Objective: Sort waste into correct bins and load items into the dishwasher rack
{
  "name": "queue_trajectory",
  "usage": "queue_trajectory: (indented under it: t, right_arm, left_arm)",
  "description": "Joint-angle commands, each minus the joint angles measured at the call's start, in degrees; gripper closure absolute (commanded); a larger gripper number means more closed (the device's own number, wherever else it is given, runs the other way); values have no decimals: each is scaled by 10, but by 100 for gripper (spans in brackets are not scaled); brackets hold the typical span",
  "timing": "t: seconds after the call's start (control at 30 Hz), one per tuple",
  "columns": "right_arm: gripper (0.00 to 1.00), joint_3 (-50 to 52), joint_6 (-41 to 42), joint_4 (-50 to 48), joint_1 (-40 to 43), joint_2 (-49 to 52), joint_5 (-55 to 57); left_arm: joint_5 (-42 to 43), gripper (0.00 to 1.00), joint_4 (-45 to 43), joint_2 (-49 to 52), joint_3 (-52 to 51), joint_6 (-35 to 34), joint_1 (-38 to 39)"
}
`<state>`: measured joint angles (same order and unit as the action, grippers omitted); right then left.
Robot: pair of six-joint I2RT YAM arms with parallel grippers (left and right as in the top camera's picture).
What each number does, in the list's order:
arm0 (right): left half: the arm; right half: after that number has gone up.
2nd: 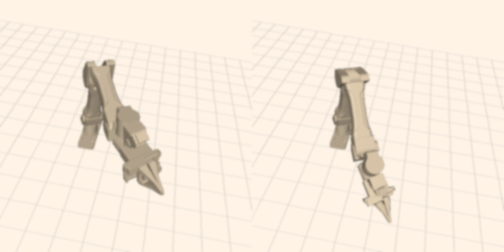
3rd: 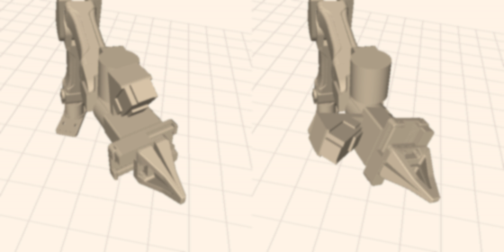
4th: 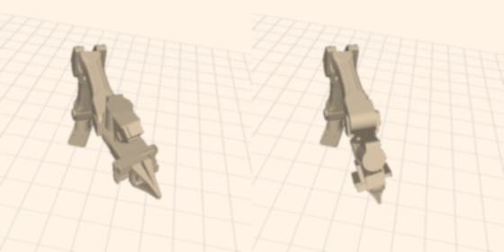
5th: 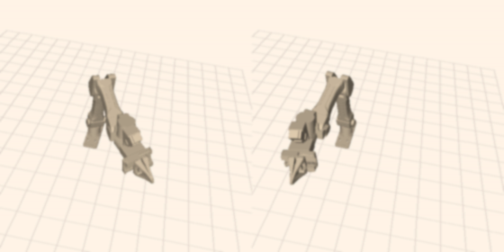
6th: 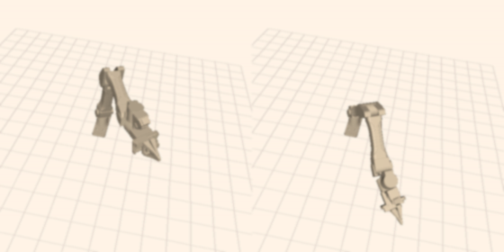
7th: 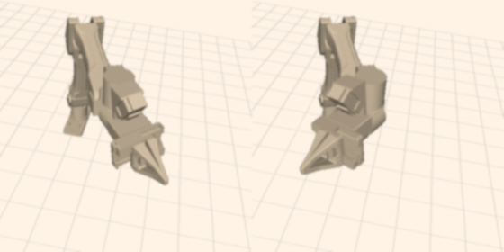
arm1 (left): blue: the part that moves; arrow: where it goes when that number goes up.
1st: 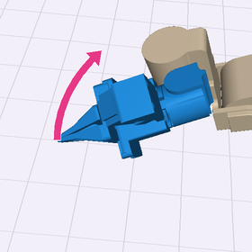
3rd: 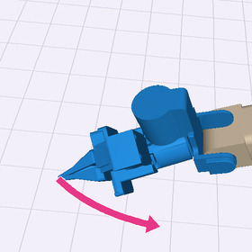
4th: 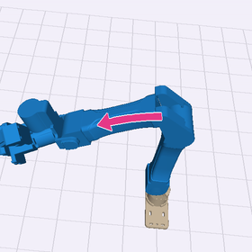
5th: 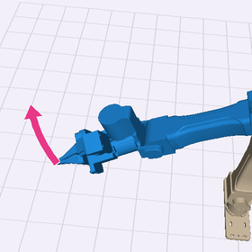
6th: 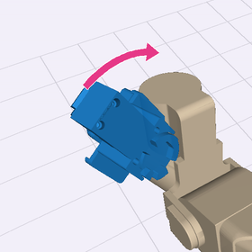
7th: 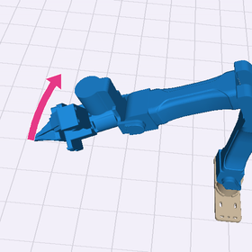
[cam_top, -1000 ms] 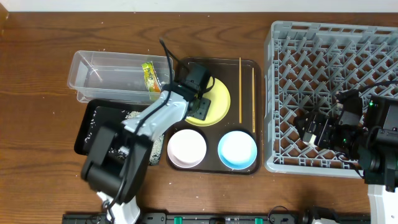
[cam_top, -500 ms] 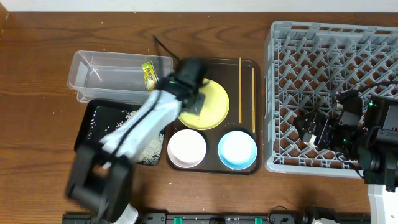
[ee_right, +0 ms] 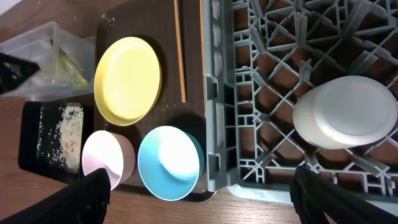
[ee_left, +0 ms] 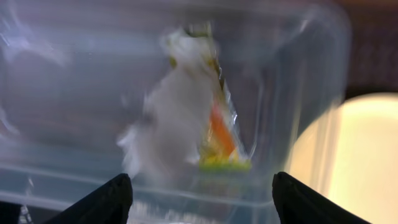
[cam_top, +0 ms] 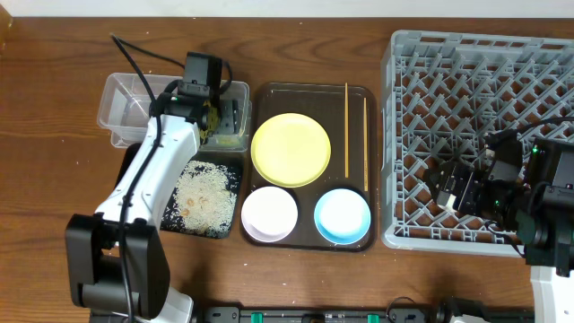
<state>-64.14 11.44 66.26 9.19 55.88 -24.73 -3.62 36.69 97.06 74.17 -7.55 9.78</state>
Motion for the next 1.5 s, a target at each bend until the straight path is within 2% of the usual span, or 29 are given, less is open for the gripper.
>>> queue_trajectory:
  t: [0.0,0.33,0.5,0.53,0.67,0.77,1.47]
  right_arm:
    - [9,-5,-9,3,5,0,15]
    - [7,-5,-8,-4,5,0,38]
    - [5,-5,-8,-8,5,0,38]
    - [1,-5,-8,-9,5,0,37]
    - [1,-5,-8,-8,5,0,33]
    - [1,-5,-8,-7,5,0,33]
    - [1,-5,-8,-7,5,0,35]
  left_arm:
    - [32,25,19,-31,4,-9,6]
    - [32,25,108,-222,4,-9,68]
    - [32,25,148,-284,4,-9,90]
    - [32,25,156,-292,4,-9,93]
    - [32,24,180,-309,4,-9,99]
    - [32,15,191,-309,4,-9,99]
    - [31,6,193,-308,2,-9,99]
